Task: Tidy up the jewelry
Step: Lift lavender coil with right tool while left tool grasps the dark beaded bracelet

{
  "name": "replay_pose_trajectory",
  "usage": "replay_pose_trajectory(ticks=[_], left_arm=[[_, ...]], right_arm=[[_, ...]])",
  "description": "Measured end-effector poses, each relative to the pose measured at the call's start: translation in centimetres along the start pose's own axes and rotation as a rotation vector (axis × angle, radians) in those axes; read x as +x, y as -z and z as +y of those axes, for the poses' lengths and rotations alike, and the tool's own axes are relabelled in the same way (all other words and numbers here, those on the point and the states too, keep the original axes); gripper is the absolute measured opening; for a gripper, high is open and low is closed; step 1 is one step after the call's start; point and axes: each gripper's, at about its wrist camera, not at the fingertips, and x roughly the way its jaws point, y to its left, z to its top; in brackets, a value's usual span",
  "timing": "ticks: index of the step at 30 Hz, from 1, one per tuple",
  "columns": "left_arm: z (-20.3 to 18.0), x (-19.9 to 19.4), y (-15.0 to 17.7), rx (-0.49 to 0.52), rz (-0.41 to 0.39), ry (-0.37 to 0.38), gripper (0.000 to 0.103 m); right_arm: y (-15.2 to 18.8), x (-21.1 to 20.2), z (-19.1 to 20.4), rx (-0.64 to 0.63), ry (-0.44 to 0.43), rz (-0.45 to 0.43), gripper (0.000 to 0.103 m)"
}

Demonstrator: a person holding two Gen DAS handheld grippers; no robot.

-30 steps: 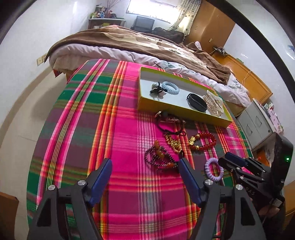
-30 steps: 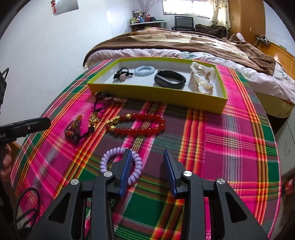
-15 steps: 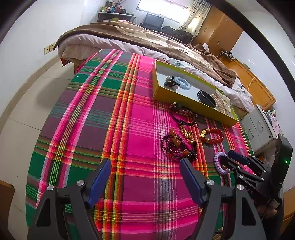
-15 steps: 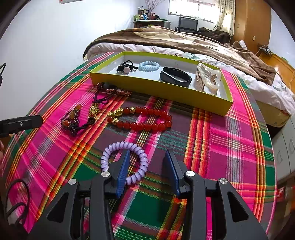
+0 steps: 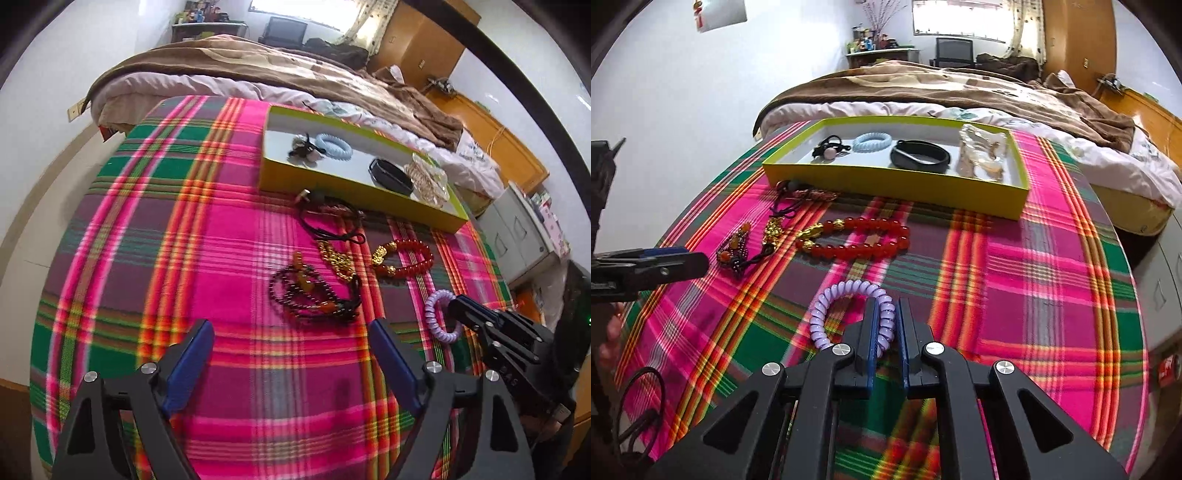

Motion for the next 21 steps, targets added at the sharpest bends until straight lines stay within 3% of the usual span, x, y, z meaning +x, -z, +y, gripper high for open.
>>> replay_pose_trajectory(ticks=[8,16,21], left_arm=[[-2.2,2.3,-0.9,0.042,0.013,-0.087,0.086],[-2.6,3.1,-1.5,0.027,-0.032,-0.125,0.085],[-2.5,2.9,-1.4,0.048,-0.059,-0.174,0.057]], right_arm=[[0.2,-0.5,-1.1,0.041,-0.008,-0.012,0.01],[0.1,-0.3,-1.2,0.047,-0.017,-0.014,0.01],[0.0,-0.3,-1.2,0.05,-0.018,-0.014,0.01]])
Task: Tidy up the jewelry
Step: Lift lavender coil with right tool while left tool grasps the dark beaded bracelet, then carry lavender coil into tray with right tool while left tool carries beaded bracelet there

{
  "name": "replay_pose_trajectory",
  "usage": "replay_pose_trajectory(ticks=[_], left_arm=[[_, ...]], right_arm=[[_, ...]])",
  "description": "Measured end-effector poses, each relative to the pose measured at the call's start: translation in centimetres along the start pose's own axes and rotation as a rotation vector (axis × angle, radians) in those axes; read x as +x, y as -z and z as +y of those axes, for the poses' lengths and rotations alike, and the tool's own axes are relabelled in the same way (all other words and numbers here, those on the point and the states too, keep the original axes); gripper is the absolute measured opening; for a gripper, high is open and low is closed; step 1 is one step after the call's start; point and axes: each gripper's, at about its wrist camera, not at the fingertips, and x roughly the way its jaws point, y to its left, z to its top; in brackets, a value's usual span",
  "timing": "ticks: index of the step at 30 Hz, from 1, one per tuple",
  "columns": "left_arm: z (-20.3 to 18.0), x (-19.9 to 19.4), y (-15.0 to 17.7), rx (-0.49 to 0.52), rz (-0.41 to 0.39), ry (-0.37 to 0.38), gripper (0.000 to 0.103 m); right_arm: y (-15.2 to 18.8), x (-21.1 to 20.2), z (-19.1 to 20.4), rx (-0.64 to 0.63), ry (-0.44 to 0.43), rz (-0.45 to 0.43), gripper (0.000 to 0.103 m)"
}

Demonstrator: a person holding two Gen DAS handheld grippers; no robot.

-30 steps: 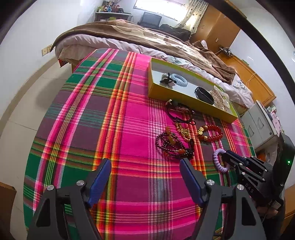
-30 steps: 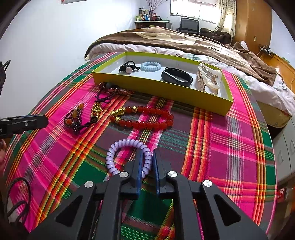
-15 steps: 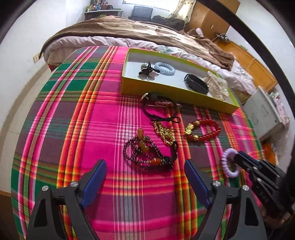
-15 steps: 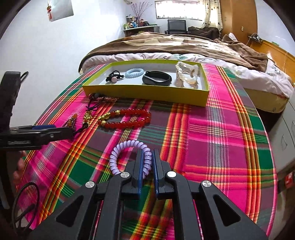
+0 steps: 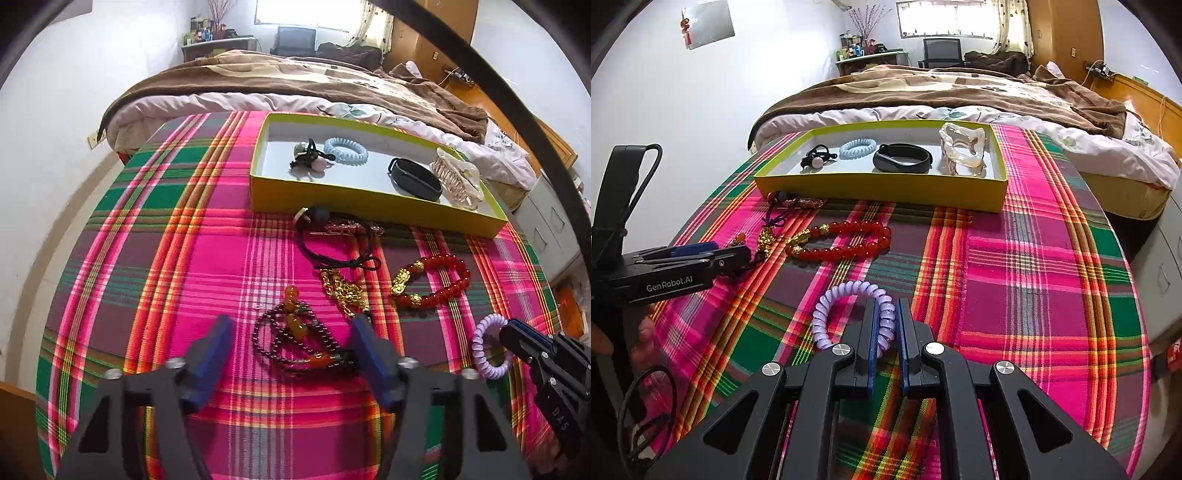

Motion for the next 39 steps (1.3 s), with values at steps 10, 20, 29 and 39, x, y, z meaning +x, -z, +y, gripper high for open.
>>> replay_pose_trajectory(ticks=[10,20,29,39], left_arm=[[0.7,-0.5,0.1,-0.008,-0.002,0.011,0.023],[1.3,-1.5,-0.1,-0.015,-0.026,0.035,0.003],[2.2,-2.9,-0.2,-0.032,-0.045,0.068,0.003],[2.7,-4.9,-0.9,-0.047,-0.089,0.112,0.003]], right_arm=[[0.0,-0.1,0.1,0.0,0.004,-0.002,0.01],[-0.1,-0.5,0.4,-0.002,0.003,-0.012,0.01],[-0.5,-1.2,0.6,-0.003,0.005,-0.03,0.01],[-0.7,-1.7,0.7,-0.002,0.003,-0.045,0.01]])
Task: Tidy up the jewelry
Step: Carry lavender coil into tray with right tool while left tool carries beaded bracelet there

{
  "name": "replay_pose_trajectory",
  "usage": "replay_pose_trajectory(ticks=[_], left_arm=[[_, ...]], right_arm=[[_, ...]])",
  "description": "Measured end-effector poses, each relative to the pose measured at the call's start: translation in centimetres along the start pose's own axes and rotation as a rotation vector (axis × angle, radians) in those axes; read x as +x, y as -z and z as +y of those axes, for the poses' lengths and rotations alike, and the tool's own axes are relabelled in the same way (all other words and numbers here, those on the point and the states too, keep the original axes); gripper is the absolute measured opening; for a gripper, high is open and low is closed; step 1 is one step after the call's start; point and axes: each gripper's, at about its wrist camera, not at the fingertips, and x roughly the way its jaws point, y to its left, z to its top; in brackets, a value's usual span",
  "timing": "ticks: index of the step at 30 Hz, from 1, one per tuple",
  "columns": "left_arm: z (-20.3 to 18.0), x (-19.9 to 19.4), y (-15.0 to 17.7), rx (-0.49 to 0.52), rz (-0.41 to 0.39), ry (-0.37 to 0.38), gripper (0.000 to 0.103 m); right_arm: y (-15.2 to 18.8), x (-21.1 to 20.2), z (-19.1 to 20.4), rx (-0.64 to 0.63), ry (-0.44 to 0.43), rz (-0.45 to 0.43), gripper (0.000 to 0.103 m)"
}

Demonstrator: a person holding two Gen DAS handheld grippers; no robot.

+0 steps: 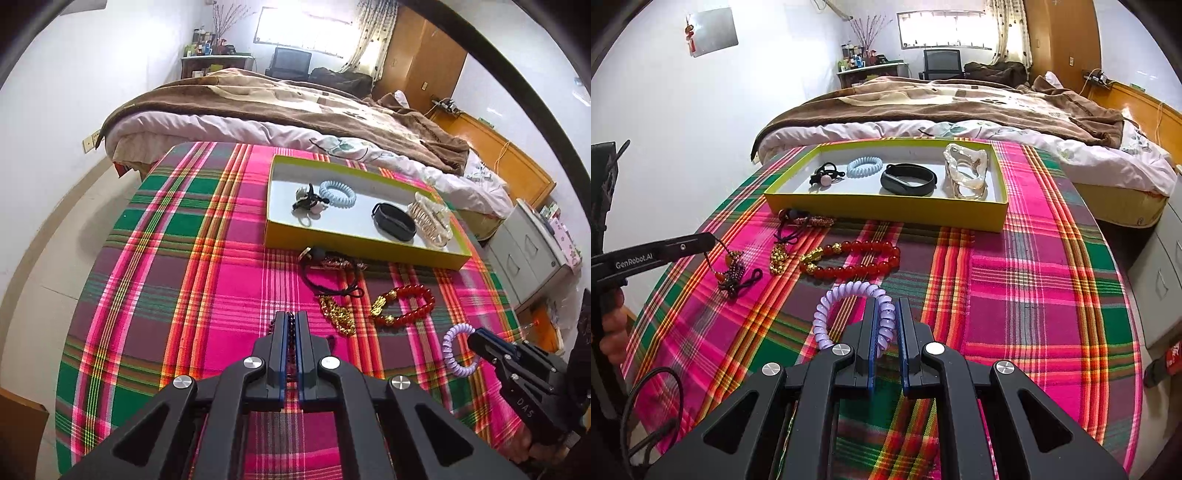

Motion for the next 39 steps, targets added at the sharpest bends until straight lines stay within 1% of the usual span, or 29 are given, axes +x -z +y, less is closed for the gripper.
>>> replay_pose_trajectory(ticks=[5,12,16,21,23,28,35,39], left_arm=[[0.2,-0.3,-0.1,-0.006,0.002,0.005,0.003],[-0.6,-2.3,-1.5,0.014,-0.045,0.046,0.003],[-0.9,-3.3,-2.6,0.023,-0.075,0.063,0.003],[-1.2,-3.5,-4.6,0.037,-0.091,0.069,0.003],[-1.4,-3.2,-5.4,0.047,-0.096,0.071,0.003],[-1.6,-1.8,-7.6,0.046,-0.079,0.089,0.003],[-2.3,0.0,-10.8,0.047,-0.086,0.113,0.003],[-2.9,1.9,-12.2,0.052,-0.077,0.122,0.003]], right_arm=[[0.0,-0.2,-0.2,0.006,-0.001,-0.006,0.01],[-0.9,-0.9,-0.2,0.001,-0.011,-0.029,0.01],[-2.1,-1.3,0.1,-0.005,-0.013,-0.054,0.01],[-4.4,-1.3,0.6,-0.021,-0.005,-0.082,0.01],[-5.5,-1.0,0.9,-0.028,-0.002,-0.09,0.01],[-8.1,0.0,0.9,-0.026,-0.001,-0.095,0.01],[-12.4,3.2,-0.4,-0.003,0.035,-0.089,0.01],[-14.1,5.0,-1.4,0.005,0.065,-0.077,0.01]])
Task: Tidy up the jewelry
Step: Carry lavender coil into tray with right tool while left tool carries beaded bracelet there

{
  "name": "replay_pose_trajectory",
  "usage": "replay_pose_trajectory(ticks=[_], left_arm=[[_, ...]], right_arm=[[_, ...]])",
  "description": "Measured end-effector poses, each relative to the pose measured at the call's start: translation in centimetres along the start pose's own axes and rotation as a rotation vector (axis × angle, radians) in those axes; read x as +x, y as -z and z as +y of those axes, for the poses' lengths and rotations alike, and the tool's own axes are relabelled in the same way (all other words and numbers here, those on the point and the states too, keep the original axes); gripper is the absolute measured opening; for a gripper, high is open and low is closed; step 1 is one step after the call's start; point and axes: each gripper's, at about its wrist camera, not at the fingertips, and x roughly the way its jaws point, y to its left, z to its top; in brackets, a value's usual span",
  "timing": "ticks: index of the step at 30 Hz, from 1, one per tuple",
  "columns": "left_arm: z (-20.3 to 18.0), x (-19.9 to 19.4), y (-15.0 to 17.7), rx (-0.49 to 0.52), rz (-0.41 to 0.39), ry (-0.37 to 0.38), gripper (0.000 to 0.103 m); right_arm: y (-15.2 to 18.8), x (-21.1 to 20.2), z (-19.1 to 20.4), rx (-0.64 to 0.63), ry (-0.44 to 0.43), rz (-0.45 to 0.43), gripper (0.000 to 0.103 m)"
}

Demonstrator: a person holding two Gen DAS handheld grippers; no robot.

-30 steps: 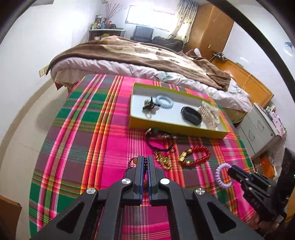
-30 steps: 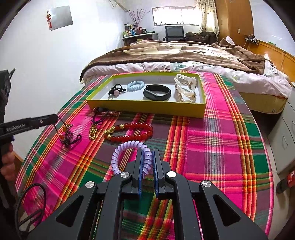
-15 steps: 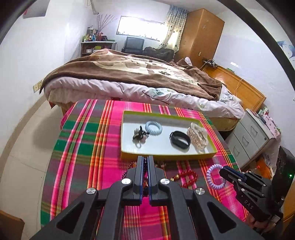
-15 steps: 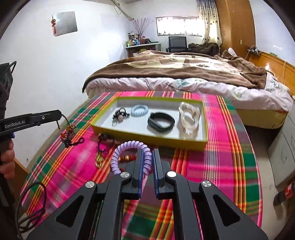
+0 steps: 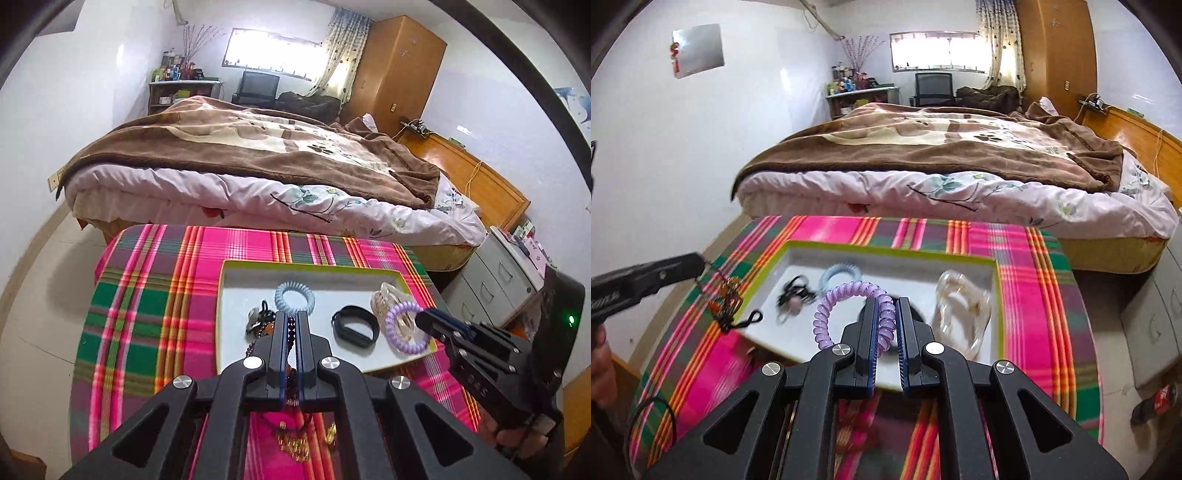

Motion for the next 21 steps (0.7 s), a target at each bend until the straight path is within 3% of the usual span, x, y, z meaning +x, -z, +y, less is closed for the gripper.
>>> replay_pose_trajectory(ticks=[11,21], left_arm=[[0.0,5.1,-0.5,-0.018,0.045,0.011,0.003],[1.6,7.5,0.2,-0.029,0.077,-0.039,0.003]], right_arm=[[-3.0,6.2,-1.2,0.002,0.065,0.083,0.01],[-3.2,10.1,-0.8,-0.01,0.08,0.166,0.01]])
